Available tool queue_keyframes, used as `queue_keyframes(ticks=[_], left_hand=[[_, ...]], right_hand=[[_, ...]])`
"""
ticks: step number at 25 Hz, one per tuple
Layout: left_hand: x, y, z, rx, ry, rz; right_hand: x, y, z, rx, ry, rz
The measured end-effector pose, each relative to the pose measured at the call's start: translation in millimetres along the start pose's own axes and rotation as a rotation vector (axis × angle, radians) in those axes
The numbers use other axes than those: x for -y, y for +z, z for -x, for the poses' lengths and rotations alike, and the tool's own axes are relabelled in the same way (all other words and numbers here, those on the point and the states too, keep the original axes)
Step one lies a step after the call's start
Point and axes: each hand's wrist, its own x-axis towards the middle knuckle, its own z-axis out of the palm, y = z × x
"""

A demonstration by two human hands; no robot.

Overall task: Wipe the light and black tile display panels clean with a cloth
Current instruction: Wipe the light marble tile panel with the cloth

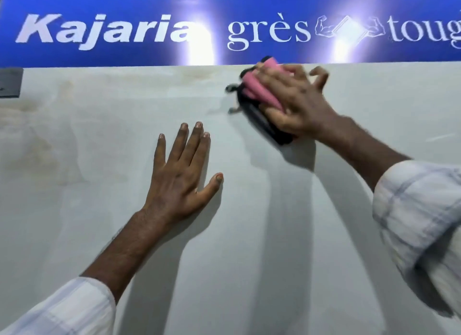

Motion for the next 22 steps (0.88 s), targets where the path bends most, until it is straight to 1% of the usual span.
queue_keyframes(ticks=[1, 2, 3, 4, 5, 6, 7, 8, 9, 11, 13, 14, 15, 16, 17, 18, 19, 20, 21, 22], left_hand=[[-0.1, 0.3, 0.7, 0.0, 0.005, 0.006], [-1.4, 0.6, 0.5, -0.007, 0.011, 0.004], [-2.7, 0.4, -0.8, -0.015, 0.015, -0.004], [-2.7, -0.4, -0.4, -0.012, 0.015, -0.011], [-2.4, -1.1, -0.2, -0.006, 0.015, -0.016], [-2.0, -1.4, -0.1, 0.001, 0.012, -0.02], [-2.2, -2.3, 0.2, 0.007, 0.011, -0.019], [-2.8, -3.6, 0.5, 0.012, 0.015, -0.016], [-3.0, -4.7, 1.8, 0.016, 0.023, -0.007], [-2.3, -4.8, 8.3, 0.014, 0.037, 0.016], [-4.0, -5.2, 25.8, 0.003, 0.043, 0.022], [-6.2, -4.7, 38.6, -0.004, 0.046, 0.021], [-8.7, -3.9, 52.0, -0.011, 0.05, 0.022], [-11.2, -3.7, 64.2, -0.013, 0.058, 0.022], [-13.5, -3.9, 74.1, -0.011, 0.065, 0.02], [-16.0, -4.3, 80.8, -0.011, 0.069, 0.017], [-17.8, -4.9, 84.6, -0.013, 0.067, 0.017], [-18.7, -5.6, 87.5, -0.008, 0.064, 0.024], [-19.1, -5.8, 89.8, -0.002, 0.063, 0.034], [-19.3, -5.6, 92.0, 0.0, 0.063, 0.039]], right_hand=[[-6.9, -1.9, -4.6, -0.022, 0.196, -0.026], [-0.2, -1.7, -5.0, -0.047, 0.349, -0.024], [17.0, -1.2, -1.6, -0.082, 0.397, -0.008], [42.6, 0.3, 6.9, -0.093, 0.338, -0.012], [68.4, 2.7, 21.8, -0.082, 0.198, -0.006], [84.7, 4.6, 38.5, -0.043, 0.015, 0.0], [87.7, 3.3, 49.6, 0.01, -0.127, 0.014], [78.2, -0.5, 48.7, 0.042, -0.199, 0.028], [63.3, -3.4, 41.2, 0.054, -0.186, 0.026], [39.3, -9.2, 26.4, 0.066, -0.005, 0.016], [45.0, -9.2, 29.9, 0.035, 0.175, 0.007], [61.0, -6.3, 41.1, 0.011, 0.186, 0.015], [82.0, -2.1, 58.3, -0.001, 0.126, 0.023], [101.6, 1.3, 77.2, -0.01, -0.007, 0.028], [112.3, 1.6, 92.7, 0.022, -0.161, 0.019], [110.6, 0.3, 100.0, 0.063, -0.283, 0.02], [100.3, -3.8, 96.3, 0.09, -0.348, 0.032], [86.8, -6.0, 89.0, 0.088, -0.332, 0.044], [75.1, -8.7, 83.4, 0.079, -0.25, 0.045], [65.8, -10.2, 79.7, 0.054, -0.13, 0.042]])
